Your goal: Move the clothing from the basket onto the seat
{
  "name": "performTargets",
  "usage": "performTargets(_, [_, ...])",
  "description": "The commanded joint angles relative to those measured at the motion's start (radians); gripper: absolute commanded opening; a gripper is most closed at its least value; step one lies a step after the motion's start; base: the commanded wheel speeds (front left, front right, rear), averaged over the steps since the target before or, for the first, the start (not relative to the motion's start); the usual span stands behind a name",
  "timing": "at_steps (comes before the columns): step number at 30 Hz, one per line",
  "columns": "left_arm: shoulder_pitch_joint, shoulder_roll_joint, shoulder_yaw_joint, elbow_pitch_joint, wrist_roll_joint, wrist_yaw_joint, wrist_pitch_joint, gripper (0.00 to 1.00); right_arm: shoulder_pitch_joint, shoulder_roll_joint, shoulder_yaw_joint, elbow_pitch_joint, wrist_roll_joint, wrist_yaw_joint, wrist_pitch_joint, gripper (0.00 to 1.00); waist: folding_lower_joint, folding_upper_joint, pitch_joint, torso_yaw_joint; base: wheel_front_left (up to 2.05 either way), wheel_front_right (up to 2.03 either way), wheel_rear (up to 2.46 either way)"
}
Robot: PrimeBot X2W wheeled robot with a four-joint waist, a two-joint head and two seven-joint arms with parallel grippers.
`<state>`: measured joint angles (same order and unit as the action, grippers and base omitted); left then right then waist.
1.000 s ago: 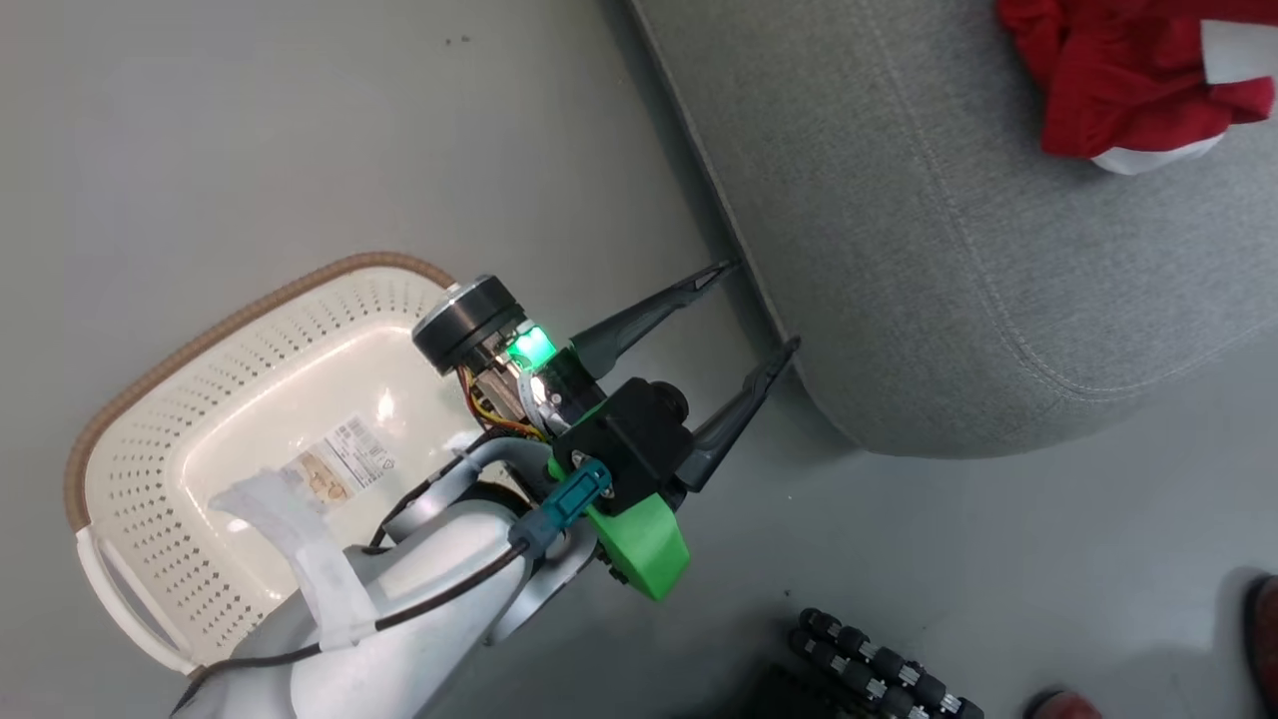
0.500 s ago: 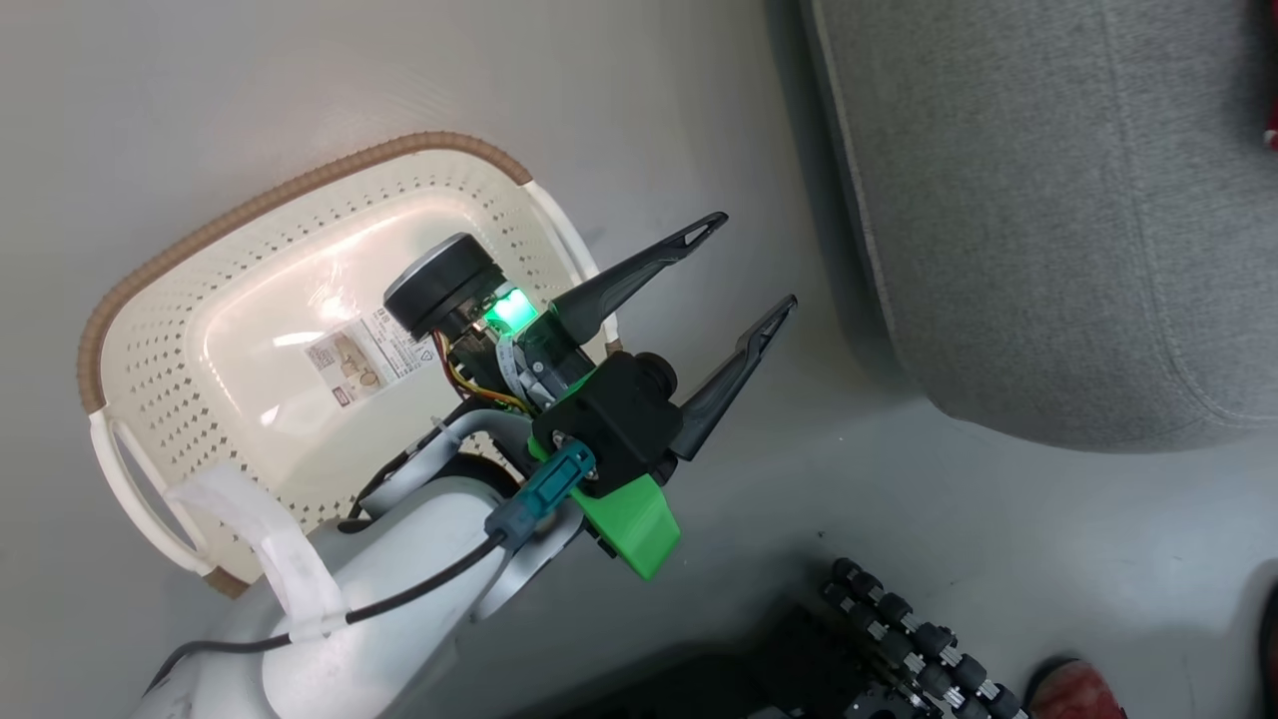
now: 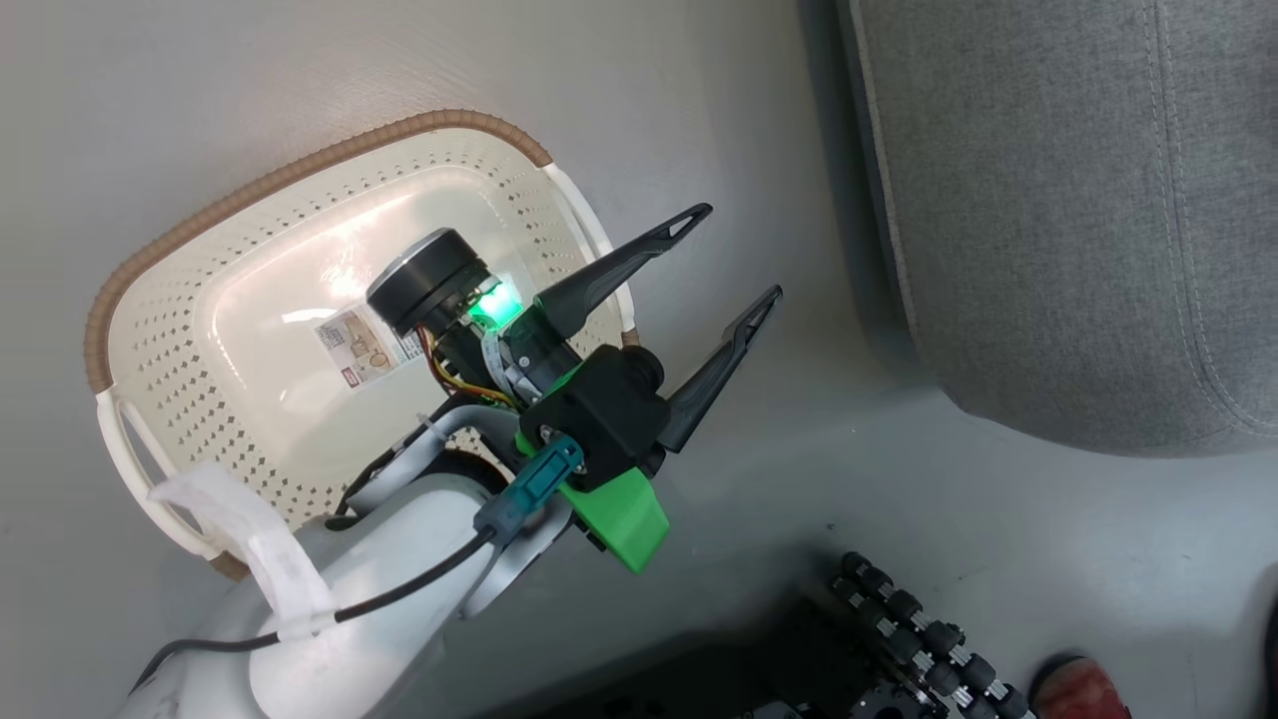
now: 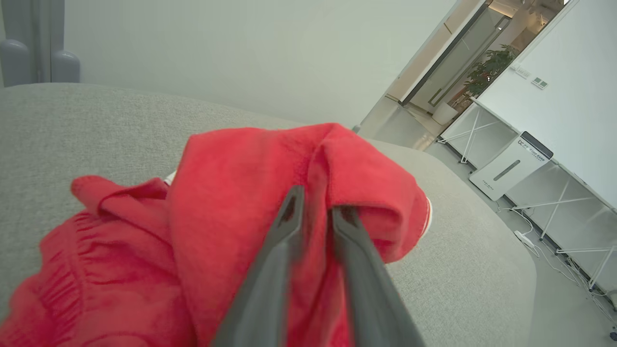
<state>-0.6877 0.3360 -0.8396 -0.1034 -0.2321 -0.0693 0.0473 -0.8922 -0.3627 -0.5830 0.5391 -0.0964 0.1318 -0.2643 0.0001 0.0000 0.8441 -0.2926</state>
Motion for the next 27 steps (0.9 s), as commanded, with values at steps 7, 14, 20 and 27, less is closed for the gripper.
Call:
performTargets(7, [-0.007, -0.009, 0.009, 0.019, -0.003, 0.028, -0.038, 1.0, 0.101, 0.068, -0.012, -0.115, -0.03, -0.002, 0.0, 1.0, -0.0001, 0.0, -0.069, 0.001, 0.0, 0.0, 0.0])
performTargets(14, [0.075, -0.06, 0.053, 0.117, -0.082, 0.068, -0.172, 1.0, 0.269, 0.151, 0.097, -0.27, -0.029, -0.002, 0.0, 1.0, -0.0001, 0.0, -0.231, 0.045, 0.0, 0.0, 0.0])
performTargets(20, [0.205, -0.108, 0.12, 0.281, -0.191, 0.104, -0.288, 1.0, 0.45, 0.242, 0.279, -0.3, -0.038, -0.002, 0.0, 1.0, -0.0001, 0.0, -0.439, 0.131, 0.0, 0.0, 0.0])
performTargets(27, [0.345, -0.161, 0.236, 0.362, -0.222, 0.121, -0.313, 1.0, 0.625, 0.294, 0.469, -0.24, 0.006, -0.002, 0.0, 1.0, -0.0001, 0.0, -0.616, 0.228, 0.0, 0.0, 0.0])
